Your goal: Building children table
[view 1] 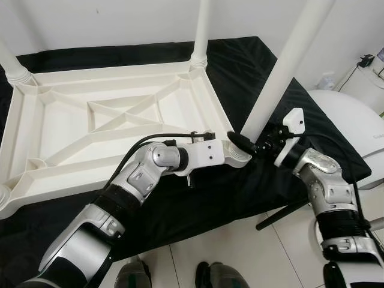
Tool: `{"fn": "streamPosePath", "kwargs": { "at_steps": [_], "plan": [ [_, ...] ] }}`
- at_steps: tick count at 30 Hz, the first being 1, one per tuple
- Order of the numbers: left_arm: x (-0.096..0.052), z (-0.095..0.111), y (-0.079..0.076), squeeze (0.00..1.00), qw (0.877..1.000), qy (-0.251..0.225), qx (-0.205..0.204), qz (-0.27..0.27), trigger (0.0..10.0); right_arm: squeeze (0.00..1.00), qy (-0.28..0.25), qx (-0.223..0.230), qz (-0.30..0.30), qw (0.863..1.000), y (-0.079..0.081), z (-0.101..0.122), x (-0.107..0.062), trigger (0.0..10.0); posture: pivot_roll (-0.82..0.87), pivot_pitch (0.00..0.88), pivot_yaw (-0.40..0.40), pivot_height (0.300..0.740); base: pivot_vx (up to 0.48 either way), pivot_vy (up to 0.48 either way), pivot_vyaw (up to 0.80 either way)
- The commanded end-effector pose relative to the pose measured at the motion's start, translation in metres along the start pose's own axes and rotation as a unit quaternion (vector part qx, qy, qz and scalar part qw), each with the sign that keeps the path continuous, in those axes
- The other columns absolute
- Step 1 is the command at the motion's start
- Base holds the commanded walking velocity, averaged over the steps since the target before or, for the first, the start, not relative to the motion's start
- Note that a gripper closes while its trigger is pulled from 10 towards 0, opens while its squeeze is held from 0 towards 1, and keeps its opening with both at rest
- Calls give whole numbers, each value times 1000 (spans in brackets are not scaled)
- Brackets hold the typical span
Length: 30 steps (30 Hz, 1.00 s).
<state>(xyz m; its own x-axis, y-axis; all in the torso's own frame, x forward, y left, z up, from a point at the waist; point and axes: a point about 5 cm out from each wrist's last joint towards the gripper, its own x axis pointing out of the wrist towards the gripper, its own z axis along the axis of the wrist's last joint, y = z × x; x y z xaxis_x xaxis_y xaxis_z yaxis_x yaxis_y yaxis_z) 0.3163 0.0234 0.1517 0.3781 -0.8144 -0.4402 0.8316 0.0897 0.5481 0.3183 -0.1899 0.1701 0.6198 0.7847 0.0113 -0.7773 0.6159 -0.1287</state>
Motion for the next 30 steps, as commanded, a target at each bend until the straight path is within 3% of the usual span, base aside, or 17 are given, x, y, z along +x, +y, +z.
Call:
{"fn": "streamPosePath", "kwargs": {
  "at_steps": [1,4,5,6,7,8,13,14,26,30],
  "plan": [
    [1,10,3,0,999,-13,33,-7,10000,0,10,3,22,1000,0,-2,-2,10000,-46,65,-38,740,0,0,0],
    [1,10,3,0,999,-14,33,-7,10000,0,15,2,31,999,-1,-3,-3,10000,-46,66,-38,740,0,0,0],
    [1,10,3,0,999,-14,33,-7,10000,0,16,1,35,999,-1,-3,-3,6863,-47,66,-37,740,0,0,0],
    [1,10,3,0,999,-14,33,-7,10000,0,16,1,35,999,-1,-3,-3,6863,-47,66,-37,740,0,0,0],
    [1,10,3,0,999,-14,33,-7,10000,0,15,2,38,999,-2,-3,-4,3451,-48,66,-37,740,0,0,0],
    [2,10,3,0,999,-14,33,-7,10000,0,15,4,39,999,-3,-3,-4,2706,-49,66,-37,740,0,0,0],
    [2,11,3,0,999,-15,33,-7,10000,0,15,5,41,999,-3,-3,-4,2706,-49,66,-37,740,0,0,0],
    [2,11,3,0,999,-15,34,-7,10000,0,14,8,43,999,-3,-3,-4,0,-50,65,-37,740,0,0,0],
    [2,11,3,0,999,-16,33,-7,10000,0,-8,24,32,999,1,-2,-3,0,-52,69,-39,740,0,0,0],
    [2,11,2,0,999,-16,33,-8,10000,0,-30,37,-17,999,2,-3,2,0,-50,70,-42,740,0,0,0]
  ]
}}
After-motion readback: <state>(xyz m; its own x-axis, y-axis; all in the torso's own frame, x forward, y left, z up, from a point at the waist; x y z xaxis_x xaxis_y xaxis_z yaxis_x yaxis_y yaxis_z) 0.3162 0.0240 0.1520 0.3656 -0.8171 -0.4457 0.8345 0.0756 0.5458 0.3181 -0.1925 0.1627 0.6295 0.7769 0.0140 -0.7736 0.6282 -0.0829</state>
